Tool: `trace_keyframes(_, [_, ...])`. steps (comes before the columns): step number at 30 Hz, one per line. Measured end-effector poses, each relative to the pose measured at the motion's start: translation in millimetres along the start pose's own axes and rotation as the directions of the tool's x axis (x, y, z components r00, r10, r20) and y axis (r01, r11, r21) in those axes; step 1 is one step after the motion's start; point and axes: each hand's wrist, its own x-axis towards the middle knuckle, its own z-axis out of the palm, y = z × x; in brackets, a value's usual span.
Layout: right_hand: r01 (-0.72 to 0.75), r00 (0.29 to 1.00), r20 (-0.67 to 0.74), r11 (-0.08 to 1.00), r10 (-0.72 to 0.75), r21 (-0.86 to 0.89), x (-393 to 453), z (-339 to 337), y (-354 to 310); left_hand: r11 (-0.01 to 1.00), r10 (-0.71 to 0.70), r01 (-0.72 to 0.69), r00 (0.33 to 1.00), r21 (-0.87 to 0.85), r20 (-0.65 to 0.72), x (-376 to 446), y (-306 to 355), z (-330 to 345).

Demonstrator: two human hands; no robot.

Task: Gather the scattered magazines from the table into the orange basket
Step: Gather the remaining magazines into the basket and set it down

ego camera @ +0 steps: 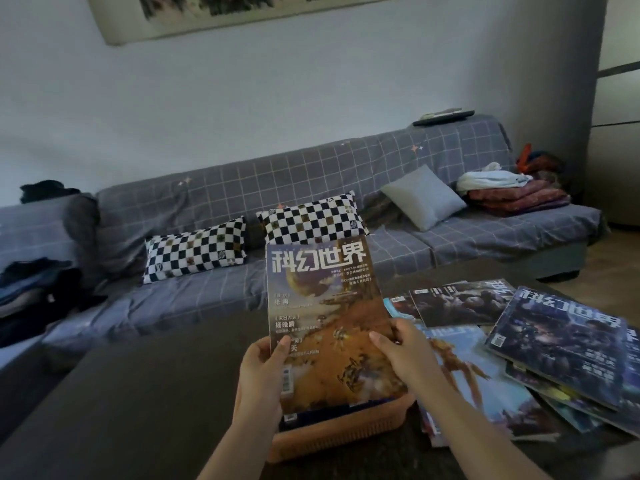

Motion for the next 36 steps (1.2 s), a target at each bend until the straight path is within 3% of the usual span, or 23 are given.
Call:
trace_keyframes(6, [-0.109,0.993,0.039,0.989,0.113,-0.097,5,29,25,0.978,0.08,-0.063,0.994,0.201,-0.08,1,-27,-2])
trace_keyframes(13, [-0.029,0.999,-0.047,0.948,0.015,-0.318,8,42,33,0.885,0.226,-0.125,0.957,0.449,-0.18,4,-45,9])
trace_keyframes(15, [-0.026,0.998,-0.058,0.925,0.004,-0.379,8,45,34,0.873,0.213,-0.107,0.962,0.476,-0.174,6,-46,7])
trace_keyframes(23, [-0.043,0.99,-0.14,0.866,-0.032,-0.499,7,51,37,0.906,0.111,-0.034,0.981,0.421,-0.159,12,-52,2])
trace_keyframes(36, [-0.07,0.991,0.064,0.857,0.119,-0.511,16,47,43,0.955,0.096,-0.022,0.967,0.296,-0.235,11,-54,-2])
